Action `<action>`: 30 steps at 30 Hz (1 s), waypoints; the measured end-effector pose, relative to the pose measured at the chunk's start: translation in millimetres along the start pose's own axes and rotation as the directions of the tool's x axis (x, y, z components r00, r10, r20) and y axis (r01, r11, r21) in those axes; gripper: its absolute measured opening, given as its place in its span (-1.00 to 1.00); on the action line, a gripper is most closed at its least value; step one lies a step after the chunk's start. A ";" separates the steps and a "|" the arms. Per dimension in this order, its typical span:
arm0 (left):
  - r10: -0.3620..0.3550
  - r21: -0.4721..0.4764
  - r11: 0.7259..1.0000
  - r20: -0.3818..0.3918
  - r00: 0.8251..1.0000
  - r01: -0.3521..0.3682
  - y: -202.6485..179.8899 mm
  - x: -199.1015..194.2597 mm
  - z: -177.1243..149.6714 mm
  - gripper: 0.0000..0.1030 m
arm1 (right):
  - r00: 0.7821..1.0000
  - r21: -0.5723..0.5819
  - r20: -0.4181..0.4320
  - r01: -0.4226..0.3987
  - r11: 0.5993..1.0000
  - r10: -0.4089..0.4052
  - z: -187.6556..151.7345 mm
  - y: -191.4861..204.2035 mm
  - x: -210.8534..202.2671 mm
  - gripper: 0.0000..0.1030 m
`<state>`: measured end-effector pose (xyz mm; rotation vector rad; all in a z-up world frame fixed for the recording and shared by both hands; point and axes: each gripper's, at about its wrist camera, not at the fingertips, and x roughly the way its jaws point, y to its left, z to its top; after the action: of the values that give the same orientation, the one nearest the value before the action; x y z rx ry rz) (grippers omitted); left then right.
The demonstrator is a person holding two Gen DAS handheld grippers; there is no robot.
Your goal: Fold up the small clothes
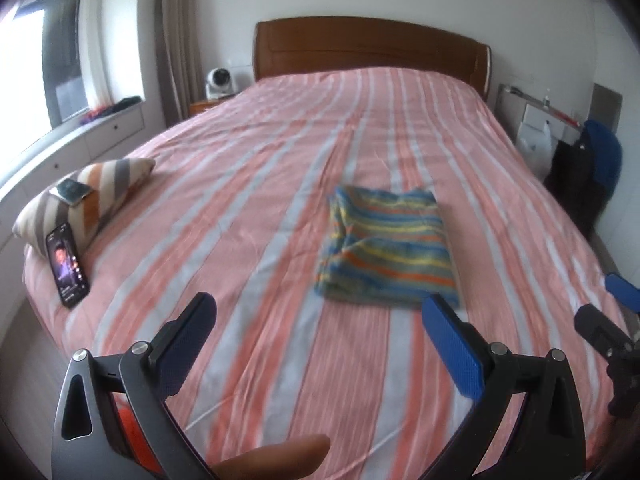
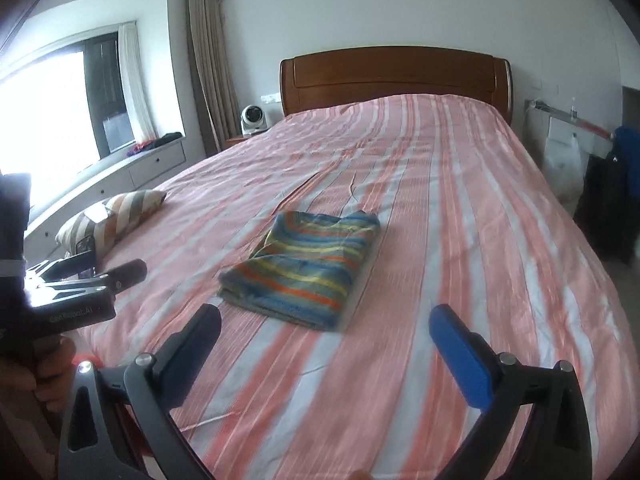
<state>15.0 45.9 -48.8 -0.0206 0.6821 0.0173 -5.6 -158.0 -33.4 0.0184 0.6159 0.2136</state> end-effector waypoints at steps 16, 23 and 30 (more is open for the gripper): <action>0.030 0.066 0.997 0.044 0.999 -0.033 -14.2 -30.8 -3.9 1.00 | 0.995 0.020 -0.086 -0.045 0.999 0.047 -7.0 19.4 -10.3 0.99; 0.036 0.090 0.995 0.057 0.998 -0.041 -16.1 -37.6 -6.4 1.00 | 0.990 0.053 -0.134 -0.032 0.998 0.039 -3.8 15.6 -16.1 0.99; 0.016 0.120 0.992 0.059 0.998 -0.023 -21.3 -48.6 -8.0 1.00 | 0.994 0.010 -0.100 0.036 0.999 -0.035 1.7 25.7 -30.2 0.99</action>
<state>-27.3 23.9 -24.0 0.1026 0.6247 -0.0043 -33.5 -138.9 -12.7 0.0086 0.7162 0.1774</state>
